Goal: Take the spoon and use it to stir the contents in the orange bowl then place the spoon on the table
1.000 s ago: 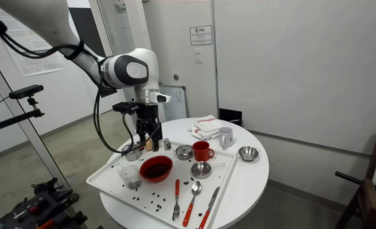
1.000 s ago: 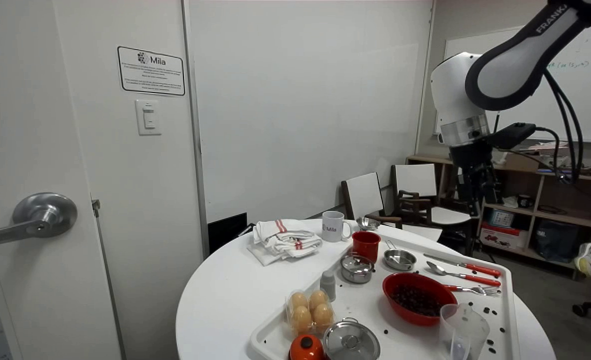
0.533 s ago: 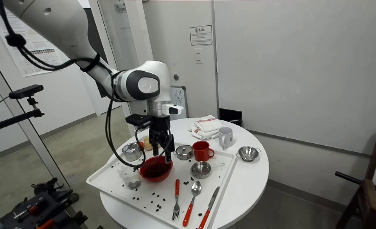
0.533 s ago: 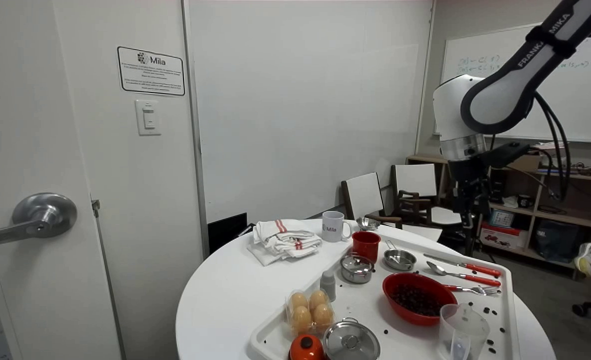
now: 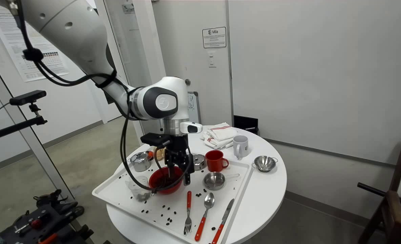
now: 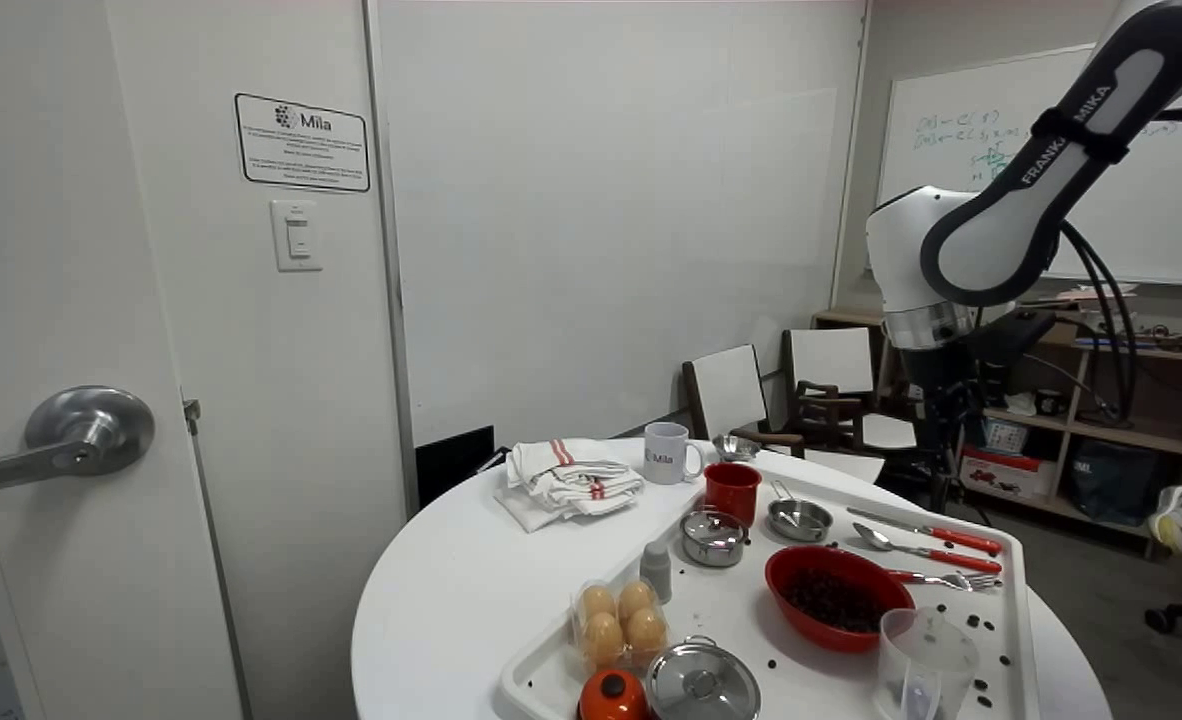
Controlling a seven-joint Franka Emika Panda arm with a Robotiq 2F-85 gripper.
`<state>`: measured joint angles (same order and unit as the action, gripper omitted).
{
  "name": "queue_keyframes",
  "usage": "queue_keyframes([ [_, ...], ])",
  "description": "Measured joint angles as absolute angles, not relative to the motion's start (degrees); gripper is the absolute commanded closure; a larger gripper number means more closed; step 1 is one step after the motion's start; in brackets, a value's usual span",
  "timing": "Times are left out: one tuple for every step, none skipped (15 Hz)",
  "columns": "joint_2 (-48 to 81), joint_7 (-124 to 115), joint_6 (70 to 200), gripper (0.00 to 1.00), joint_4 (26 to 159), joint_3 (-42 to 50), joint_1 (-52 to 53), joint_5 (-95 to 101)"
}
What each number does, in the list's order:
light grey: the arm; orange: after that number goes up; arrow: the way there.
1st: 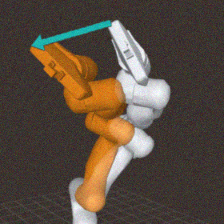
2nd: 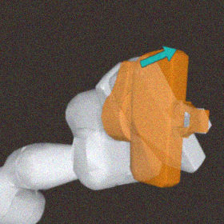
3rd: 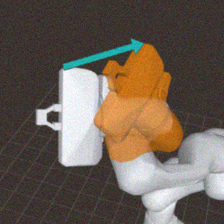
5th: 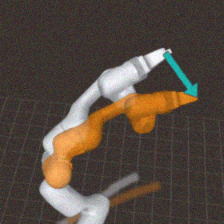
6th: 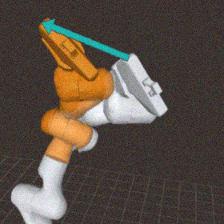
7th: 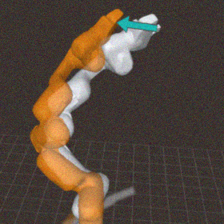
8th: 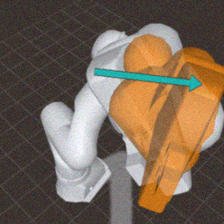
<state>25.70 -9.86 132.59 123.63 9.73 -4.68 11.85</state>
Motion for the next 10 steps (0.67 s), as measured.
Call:
queue_keyframes([
  [26.0,-9.9,132.6,0.00,123.5,9.9,-4.7,11.8],
  [26.1,-9.9,132.6,0.00,123.3,9.9,-4.7,11.8],
  [26.1,-9.9,132.6,0.00,123.2,9.9,-4.7,11.8],
  [26.1,-9.8,132.5,0.00,123.2,10.0,-4.4,12.8],
  [26.3,-9.8,132.3,0.00,123.2,10.1,-4.0,14.4],
  [26.8,-9.8,131.9,0.00,123.1,10.1,-3.6,15.8],
  [27.5,-9.6,131.2,0.00,122.8,10.0,-3.3,16.4],
  [28.4,-9.4,130.2,0.00,122.2,10.0,-3.0,16.4],
  [29.5,-9.0,129.2,0.00,121.6,9.9,-3.0,16.3],
  [30.6,-8.3,128.4,0.00,120.9,9.8,-3.1,16.3],
])
